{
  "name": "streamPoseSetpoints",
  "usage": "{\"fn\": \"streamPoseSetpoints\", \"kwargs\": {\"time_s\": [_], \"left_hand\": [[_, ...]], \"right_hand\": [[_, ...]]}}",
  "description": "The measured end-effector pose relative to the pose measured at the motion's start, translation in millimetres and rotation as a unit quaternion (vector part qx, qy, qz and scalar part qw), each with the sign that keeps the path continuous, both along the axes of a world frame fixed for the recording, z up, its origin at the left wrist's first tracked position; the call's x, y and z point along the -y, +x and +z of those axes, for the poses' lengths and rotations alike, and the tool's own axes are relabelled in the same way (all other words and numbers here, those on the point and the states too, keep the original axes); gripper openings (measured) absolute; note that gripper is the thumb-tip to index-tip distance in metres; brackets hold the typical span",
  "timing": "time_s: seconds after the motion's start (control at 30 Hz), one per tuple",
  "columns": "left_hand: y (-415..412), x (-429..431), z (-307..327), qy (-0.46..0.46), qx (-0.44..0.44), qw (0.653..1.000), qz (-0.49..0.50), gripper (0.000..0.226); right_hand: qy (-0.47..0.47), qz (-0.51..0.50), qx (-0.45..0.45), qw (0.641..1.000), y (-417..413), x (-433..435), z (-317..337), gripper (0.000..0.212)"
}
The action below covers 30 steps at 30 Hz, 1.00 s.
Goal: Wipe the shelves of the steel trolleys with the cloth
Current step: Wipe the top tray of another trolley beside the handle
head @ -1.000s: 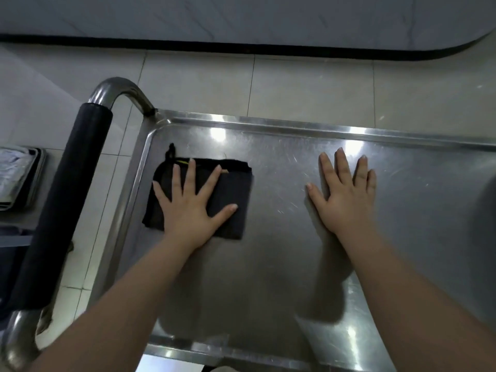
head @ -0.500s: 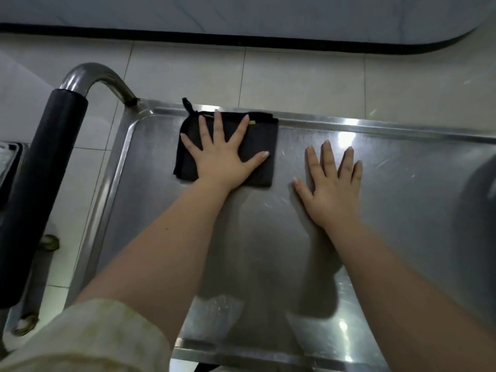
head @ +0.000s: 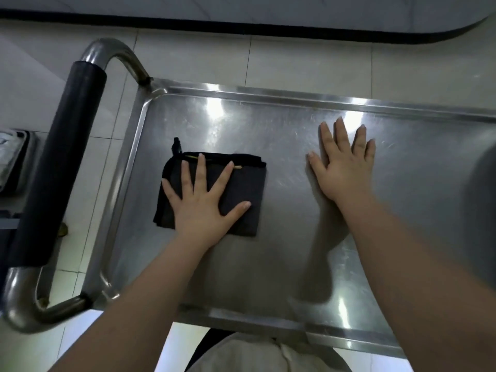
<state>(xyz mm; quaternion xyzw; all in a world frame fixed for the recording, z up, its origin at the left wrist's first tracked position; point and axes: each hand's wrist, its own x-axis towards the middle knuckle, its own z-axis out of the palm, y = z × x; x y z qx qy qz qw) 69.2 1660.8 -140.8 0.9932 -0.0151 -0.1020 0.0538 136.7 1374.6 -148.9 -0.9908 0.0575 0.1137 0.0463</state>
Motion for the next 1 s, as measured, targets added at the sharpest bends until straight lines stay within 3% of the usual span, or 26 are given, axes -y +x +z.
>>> {"fn": "streamPoseSetpoints", "kwargs": {"time_s": [0.17, 0.33, 0.43, 0.73, 1.0], "left_hand": [[-23.0, -7.2, 0.7, 0.000, 0.000, 1.000, 0.015, 0.082], [-14.9, -5.2, 0.0, -0.004, -0.002, 1.000, 0.016, 0.083], [-16.7, -5.1, -1.0, -0.006, -0.009, 1.000, 0.012, 0.084], [-96.8, 8.1, -1.3, -0.006, 0.026, 0.996, -0.090, 0.088], [-122.8, -109.0, 8.1, 0.016, -0.001, 1.000, -0.027, 0.089]], "right_hand": [[0.002, -0.058, -0.049, 0.997, -9.9, -20.3, 5.1, 0.066], [0.020, 0.000, -0.005, 1.000, -131.3, -79.7, 1.8, 0.063], [0.020, -0.026, 0.003, 0.999, -175.9, -94.8, -4.5, 0.064], [0.001, -0.029, 0.021, 0.999, -170.8, -96.7, -9.2, 0.062], [0.016, -0.045, 0.011, 0.999, -169.9, -94.1, -10.1, 0.062]]}}
